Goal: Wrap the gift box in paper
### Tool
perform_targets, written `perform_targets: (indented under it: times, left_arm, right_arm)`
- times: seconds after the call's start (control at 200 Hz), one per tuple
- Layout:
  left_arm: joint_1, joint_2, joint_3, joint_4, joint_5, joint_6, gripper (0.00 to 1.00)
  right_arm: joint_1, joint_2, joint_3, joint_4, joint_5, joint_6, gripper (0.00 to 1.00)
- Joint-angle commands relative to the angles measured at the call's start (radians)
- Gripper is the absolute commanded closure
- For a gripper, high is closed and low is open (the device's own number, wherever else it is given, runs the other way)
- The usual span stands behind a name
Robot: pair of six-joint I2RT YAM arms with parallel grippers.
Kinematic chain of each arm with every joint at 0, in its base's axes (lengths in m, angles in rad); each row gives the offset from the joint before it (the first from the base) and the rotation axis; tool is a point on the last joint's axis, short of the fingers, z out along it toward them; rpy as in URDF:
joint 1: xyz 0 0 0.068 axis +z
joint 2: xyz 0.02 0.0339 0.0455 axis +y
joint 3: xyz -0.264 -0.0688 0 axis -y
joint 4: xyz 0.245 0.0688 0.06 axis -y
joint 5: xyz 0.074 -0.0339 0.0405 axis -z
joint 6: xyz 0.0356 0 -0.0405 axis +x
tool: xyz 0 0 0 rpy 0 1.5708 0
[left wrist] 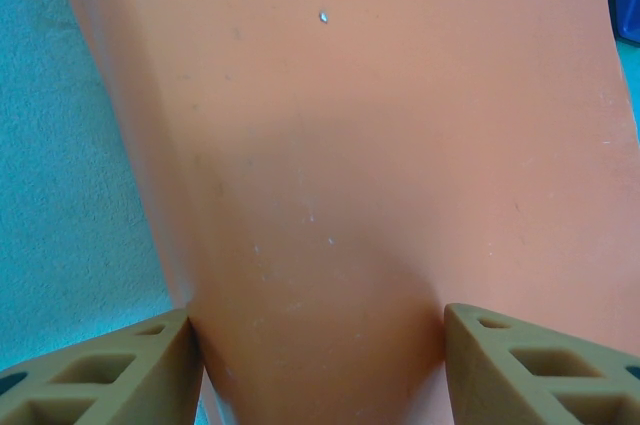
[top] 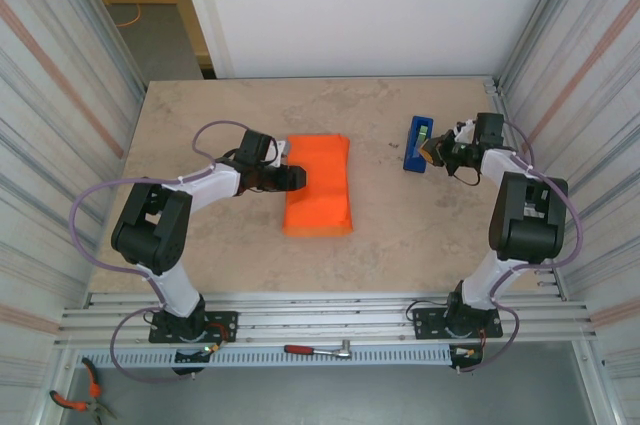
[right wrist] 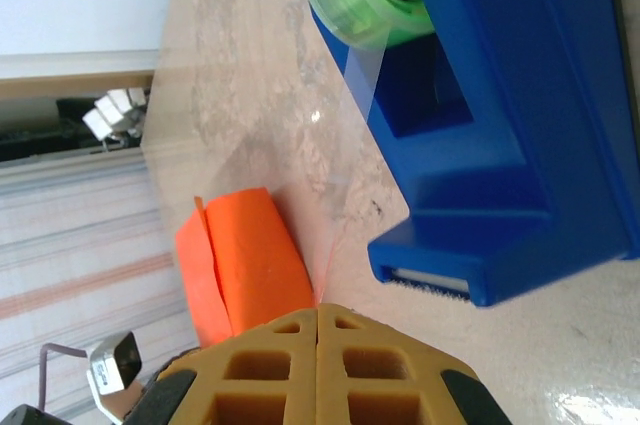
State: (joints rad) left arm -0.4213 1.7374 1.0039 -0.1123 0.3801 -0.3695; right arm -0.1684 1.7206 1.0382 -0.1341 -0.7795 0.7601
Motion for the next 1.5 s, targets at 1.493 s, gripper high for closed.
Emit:
perform_targets:
  times: [1.493]
  left_arm:
    - [-0.040,0.066,-0.036,-0.139,-0.103,0.046,0.39]
  right_arm:
    - [0.043,0.088,-0.197,0.268,-0.038,0.186,1.00]
